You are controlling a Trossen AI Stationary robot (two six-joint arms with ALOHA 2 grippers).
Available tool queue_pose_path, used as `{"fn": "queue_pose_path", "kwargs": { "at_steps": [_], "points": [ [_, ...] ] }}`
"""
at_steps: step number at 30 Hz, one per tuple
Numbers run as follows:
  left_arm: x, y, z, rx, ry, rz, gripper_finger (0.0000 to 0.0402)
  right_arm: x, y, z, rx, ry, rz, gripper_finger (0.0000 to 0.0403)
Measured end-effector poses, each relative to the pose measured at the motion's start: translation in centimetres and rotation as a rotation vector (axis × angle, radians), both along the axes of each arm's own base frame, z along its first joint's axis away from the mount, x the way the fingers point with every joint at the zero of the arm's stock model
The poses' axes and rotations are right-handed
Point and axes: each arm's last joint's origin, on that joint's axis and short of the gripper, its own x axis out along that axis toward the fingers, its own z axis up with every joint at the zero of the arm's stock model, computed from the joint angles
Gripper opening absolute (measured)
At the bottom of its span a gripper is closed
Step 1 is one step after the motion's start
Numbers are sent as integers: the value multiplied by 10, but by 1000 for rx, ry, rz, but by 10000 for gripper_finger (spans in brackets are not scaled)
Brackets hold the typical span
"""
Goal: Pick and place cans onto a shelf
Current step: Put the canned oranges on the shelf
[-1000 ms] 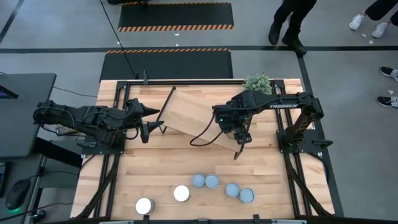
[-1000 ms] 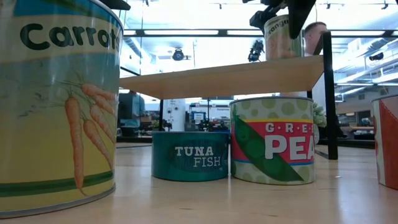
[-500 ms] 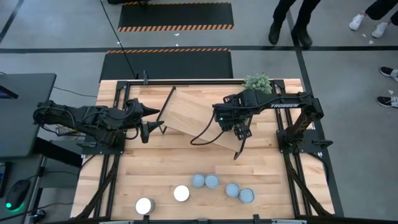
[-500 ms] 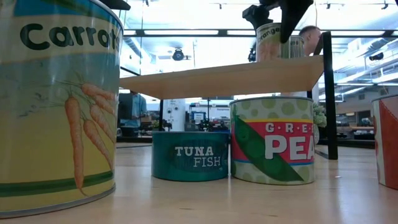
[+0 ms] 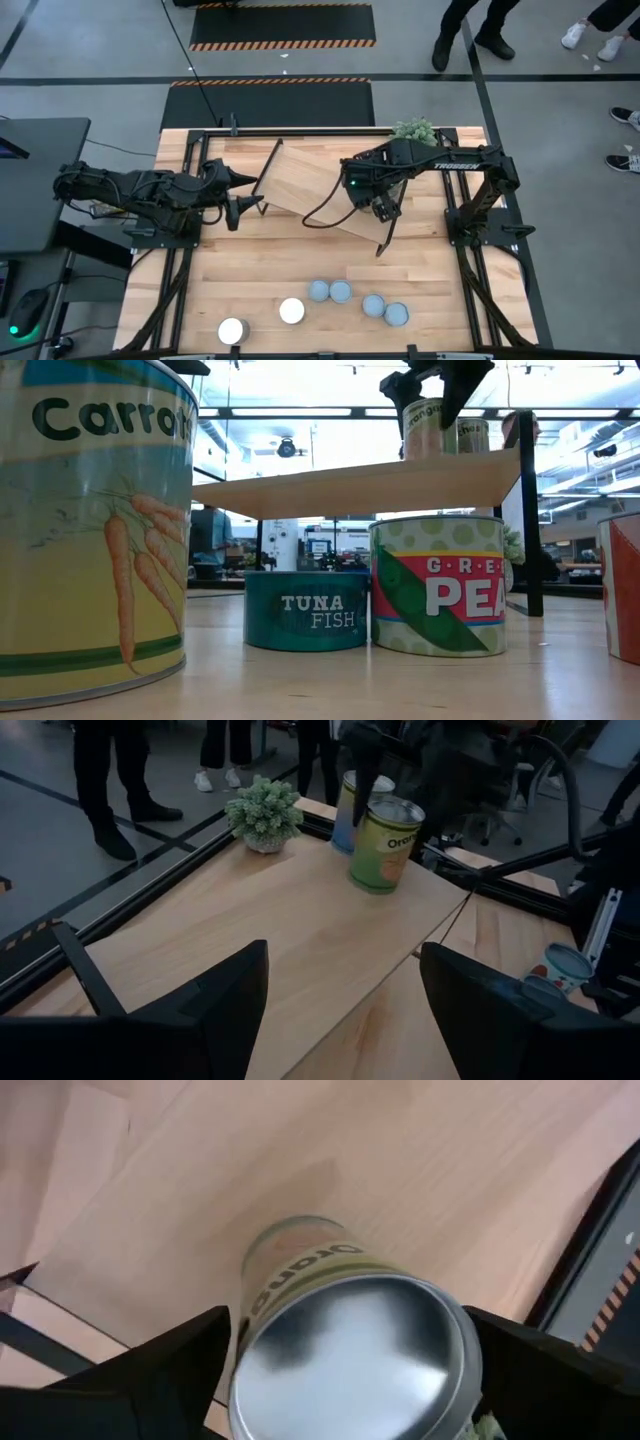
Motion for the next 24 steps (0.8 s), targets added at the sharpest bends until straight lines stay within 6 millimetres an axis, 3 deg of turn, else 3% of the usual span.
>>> {"fn": "queue_pose_path", "kwargs": {
  "at_steps": [24],
  "points": [
    [0, 0, 0, 1, 1, -1, 267, 2, -39, 2, -94, -36, -27, 399]
  ]
}}
